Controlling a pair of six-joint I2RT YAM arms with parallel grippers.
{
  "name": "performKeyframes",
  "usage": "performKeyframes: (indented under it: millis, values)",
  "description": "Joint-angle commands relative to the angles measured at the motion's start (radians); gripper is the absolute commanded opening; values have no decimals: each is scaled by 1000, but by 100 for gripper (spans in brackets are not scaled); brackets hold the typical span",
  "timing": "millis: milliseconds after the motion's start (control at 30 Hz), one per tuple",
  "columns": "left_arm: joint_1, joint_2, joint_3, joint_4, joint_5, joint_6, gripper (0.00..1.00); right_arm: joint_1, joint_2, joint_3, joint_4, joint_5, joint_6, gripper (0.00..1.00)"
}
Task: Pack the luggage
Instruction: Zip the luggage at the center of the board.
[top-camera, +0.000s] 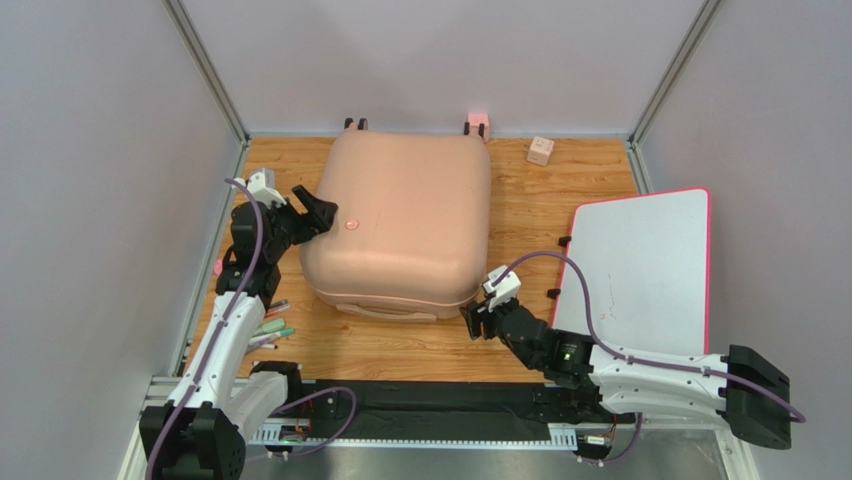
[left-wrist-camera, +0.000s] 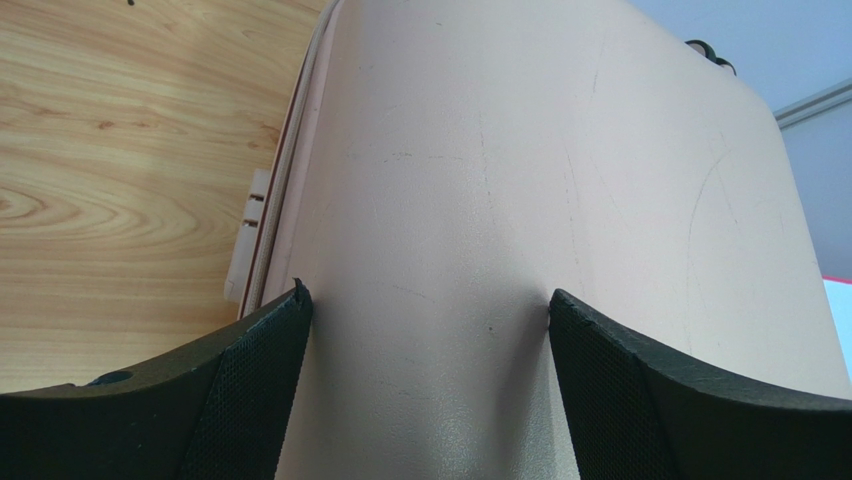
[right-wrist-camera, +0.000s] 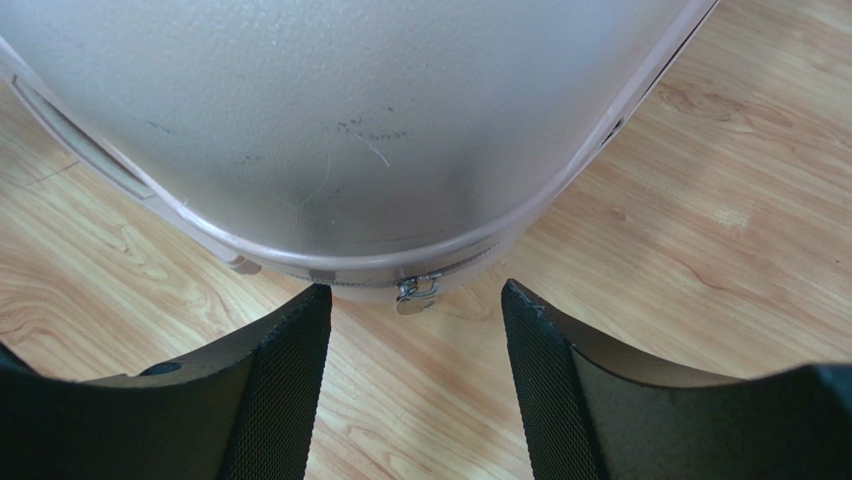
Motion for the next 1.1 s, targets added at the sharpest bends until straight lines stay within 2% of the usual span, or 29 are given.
performKeyframes:
  millis: [0,133,333,433,467,500,600,700,1067]
  values:
    - [-45,34,-32,-221,122,6,91,-3,41,7,136,70,-48,64]
    - [-45,36,-32,-218,125,6,91,-14,89,-4,207,56,-90,59]
    - [-45,37,-36,-218,127,5,91,-14,118,-19,298,47,-163,44]
    - [-45,36,-38,-217,128,3,91,-14,115,-19,295,48,-176,33]
    - [-45,36,-38,-217,128,3,91,-14,115,-18,292,56,-176,22]
    - [-45,37,-38,-215,128,3,91,-14,115,-19,285,63,-176,17]
    - [-45,37,-38,-215,133,3,91,-14,117,-24,285,86,-180,12]
    - [-45,40,-41,-212,142,3,91,-14,117,-29,288,94,-188,1]
    - [-45,39,-52,-197,150,-6,91,-11,97,4,252,-39,-119,0]
